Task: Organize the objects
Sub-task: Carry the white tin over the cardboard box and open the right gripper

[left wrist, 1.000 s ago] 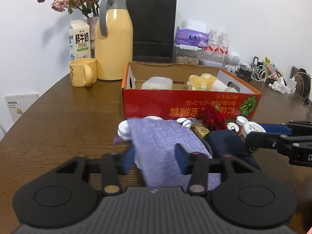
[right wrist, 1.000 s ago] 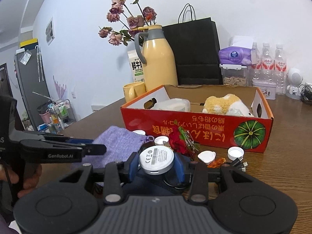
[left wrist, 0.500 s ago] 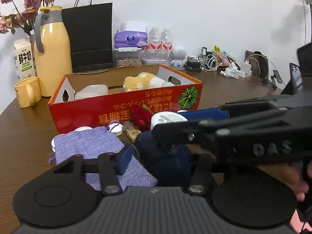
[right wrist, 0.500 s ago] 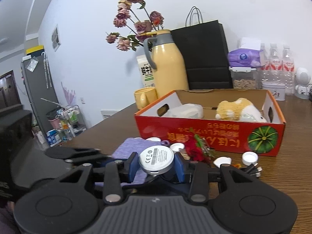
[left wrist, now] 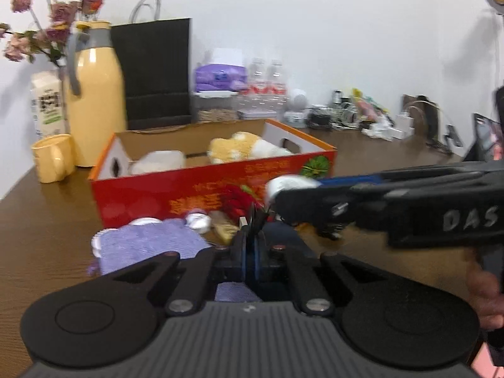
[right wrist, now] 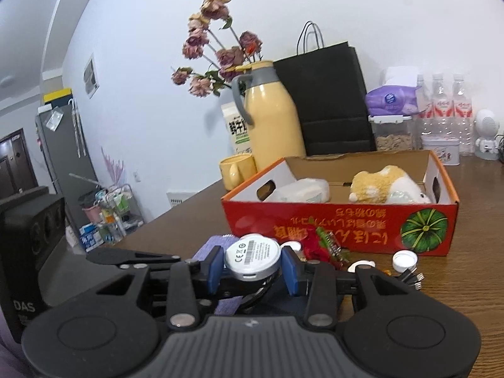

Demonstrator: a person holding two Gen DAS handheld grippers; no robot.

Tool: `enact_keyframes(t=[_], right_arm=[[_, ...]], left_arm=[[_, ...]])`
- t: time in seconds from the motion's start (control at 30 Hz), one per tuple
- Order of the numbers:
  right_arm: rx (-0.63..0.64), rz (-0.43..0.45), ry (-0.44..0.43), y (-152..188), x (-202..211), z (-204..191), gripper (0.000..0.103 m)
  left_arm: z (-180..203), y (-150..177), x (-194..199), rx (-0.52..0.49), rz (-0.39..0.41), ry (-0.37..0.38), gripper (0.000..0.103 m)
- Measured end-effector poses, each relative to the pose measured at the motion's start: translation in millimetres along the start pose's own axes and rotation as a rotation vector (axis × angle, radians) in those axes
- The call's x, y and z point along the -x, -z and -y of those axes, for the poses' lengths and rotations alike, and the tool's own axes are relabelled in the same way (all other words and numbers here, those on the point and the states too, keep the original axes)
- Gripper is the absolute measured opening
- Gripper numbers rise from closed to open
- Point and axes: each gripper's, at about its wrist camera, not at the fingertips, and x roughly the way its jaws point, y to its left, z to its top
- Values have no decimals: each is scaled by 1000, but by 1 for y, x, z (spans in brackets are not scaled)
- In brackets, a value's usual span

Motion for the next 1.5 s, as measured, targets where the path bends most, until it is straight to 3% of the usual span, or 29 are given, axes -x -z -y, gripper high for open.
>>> enact_keyframes(t=[0.13, 0.4, 0.53, 0.67, 0.93, 1.1, 1.37, 1.47, 1.5], right_arm=[[1, 49, 27, -9, 9, 5, 38], [66, 106, 140, -49, -3, 21, 38], [88, 103, 210, -74, -30, 35, 38], [116, 75, 291, -88, -70, 48, 38], [88, -28, 362, -69, -125, 78, 38], [68, -104, 373, -59, -137, 87, 38], [55, -102, 372, -56, -134, 87, 38], [56, -97, 367, -57, -132, 87, 44], [57, -94, 364, -57, -131, 86, 48]], left_arm=[[-12, -5, -1, 23, 0, -28, 5], [-25, -57, -2, -9, 124, -87, 5], [-34, -88, -26, 33, 131, -79, 5], [-45, -105, -68, 103, 89, -88, 5], [-57, -95, -131, 149, -24, -115, 5], [-58, -87, -141, 138, -68, -134, 6], [-54, -83, -140, 113, -65, -163, 8], [-54, -83, -137, 116, -51, -168, 18], [-55, -84, -135, 117, -43, -170, 29]])
